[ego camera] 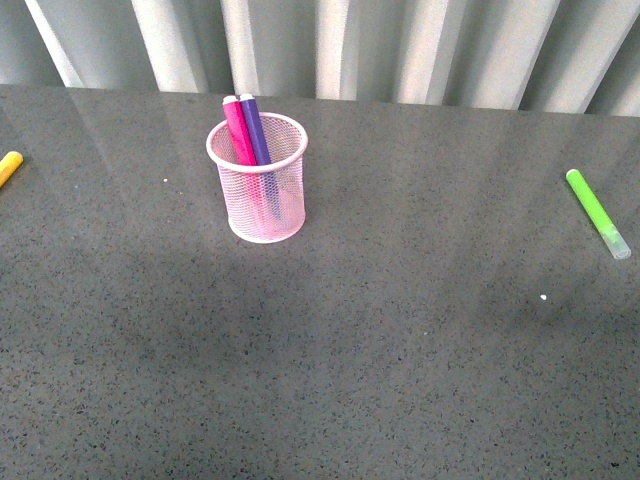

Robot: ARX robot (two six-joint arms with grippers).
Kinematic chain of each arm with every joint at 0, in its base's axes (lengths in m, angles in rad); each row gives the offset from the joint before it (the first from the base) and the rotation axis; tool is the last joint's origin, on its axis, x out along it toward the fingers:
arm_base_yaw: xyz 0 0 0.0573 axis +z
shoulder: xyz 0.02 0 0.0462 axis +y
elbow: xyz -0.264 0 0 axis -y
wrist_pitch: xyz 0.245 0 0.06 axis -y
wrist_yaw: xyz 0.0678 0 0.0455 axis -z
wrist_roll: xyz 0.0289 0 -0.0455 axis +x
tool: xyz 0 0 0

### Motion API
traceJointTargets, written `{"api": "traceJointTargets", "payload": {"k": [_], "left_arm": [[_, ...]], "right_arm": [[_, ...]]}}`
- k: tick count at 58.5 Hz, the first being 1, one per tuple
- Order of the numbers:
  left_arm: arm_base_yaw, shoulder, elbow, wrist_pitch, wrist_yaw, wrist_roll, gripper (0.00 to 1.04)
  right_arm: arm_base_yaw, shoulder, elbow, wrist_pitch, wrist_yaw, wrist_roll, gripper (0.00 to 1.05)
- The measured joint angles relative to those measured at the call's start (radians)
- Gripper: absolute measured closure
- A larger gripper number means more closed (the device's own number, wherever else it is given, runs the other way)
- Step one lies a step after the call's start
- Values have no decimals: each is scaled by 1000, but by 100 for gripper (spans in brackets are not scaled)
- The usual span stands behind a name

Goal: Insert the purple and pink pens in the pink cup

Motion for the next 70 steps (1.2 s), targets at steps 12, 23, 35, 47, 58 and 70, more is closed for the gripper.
{"api": "traceJointTargets", "payload": {"k": [12,23,35,47,58,70], "left_arm": [[0,0,0,0,0,0,7],[0,0,0,0,0,0,7],[0,0,0,0,0,0,7],[0,0,0,0,0,0,7],[0,0,0,0,0,0,7],[0,0,0,0,0,0,7]], "right_arm": [[0,-47,0,-46,0,0,101],[0,-217,0,-220,2,0,101],[0,-217,0,-223,2,0,101],[0,-217,0,-224,2,0,64],[0,-217,0,-224,2,0,27],[0,-217,0,-224,2,1,7]]}}
